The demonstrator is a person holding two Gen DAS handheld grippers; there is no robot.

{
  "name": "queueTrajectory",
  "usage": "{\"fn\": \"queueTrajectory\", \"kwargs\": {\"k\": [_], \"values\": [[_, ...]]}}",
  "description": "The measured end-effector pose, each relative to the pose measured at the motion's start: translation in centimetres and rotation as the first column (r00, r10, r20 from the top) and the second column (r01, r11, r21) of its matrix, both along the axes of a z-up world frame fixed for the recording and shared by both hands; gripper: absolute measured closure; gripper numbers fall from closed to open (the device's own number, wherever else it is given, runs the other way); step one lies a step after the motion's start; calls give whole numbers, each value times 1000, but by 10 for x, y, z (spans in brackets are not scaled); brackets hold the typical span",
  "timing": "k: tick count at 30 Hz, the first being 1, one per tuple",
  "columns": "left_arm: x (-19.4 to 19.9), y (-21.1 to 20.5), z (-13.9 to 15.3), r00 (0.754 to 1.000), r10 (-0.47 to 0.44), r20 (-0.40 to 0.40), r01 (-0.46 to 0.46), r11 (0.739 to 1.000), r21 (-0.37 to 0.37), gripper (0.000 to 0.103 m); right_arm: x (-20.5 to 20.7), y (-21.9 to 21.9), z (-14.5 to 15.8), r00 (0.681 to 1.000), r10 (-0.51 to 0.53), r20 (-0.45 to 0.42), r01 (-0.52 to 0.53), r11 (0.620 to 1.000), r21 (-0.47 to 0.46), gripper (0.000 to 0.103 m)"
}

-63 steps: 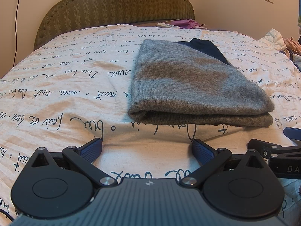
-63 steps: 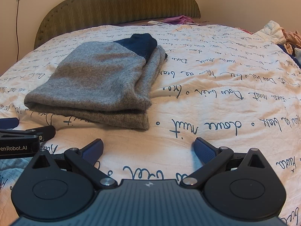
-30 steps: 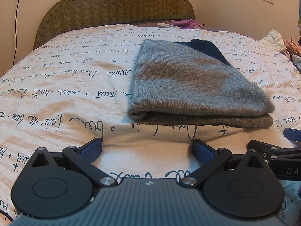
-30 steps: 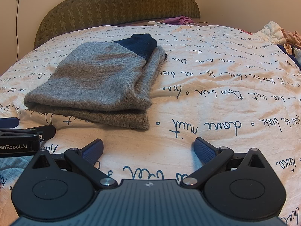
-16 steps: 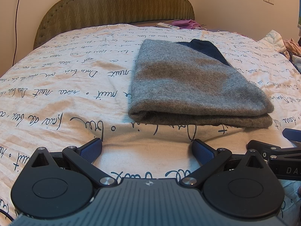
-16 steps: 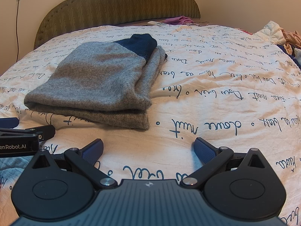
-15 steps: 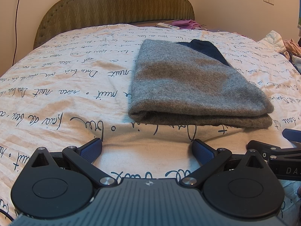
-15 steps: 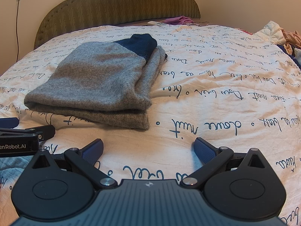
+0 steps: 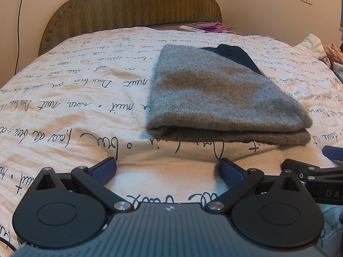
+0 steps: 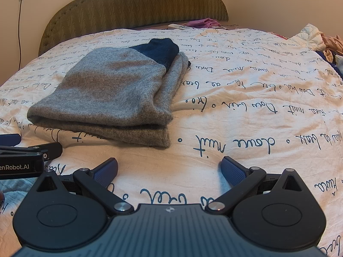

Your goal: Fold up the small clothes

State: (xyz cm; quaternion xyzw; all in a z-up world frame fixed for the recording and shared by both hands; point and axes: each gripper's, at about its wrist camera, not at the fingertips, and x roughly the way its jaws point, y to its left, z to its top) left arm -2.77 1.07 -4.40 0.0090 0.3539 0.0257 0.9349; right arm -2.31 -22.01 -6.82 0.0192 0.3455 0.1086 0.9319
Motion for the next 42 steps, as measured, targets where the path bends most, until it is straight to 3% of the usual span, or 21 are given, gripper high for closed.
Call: {"fn": "queueTrajectory", "kwargs": {"k": [17,21,25,30,33,37,42], "values": [[1,0,3,1000,-1,-28,1,1000,-2,0,0,1,1,1000,-2,0,2,1000,-5,0],[-10,5,17,997,56,-55,-57,998,-12,1,-9,-4,16,999,-8,-38,8,1000,5,0],[-33,7,34,998,55,-39,-56,998,-12,0,-28,-10,35,999,22,-30,-20,998,51,0],[-38,8,39,994,5,-108,-15,996,-90,0,-26,-6,38,997,33,-72,-30,999,36,0],[-38,7,40,996,8,-92,-17,995,-100,0,-23,-2,34,995,36,-91,-33,999,39,0],[-47,6,43,1000,12,-7,-13,995,-98,3,-22,0,32,995,34,-96,-30,999,40,0],[-48,-3,44,999,-32,-44,30,998,-48,1,-18,1,32,993,19,-113,-13,998,57,0]]}}
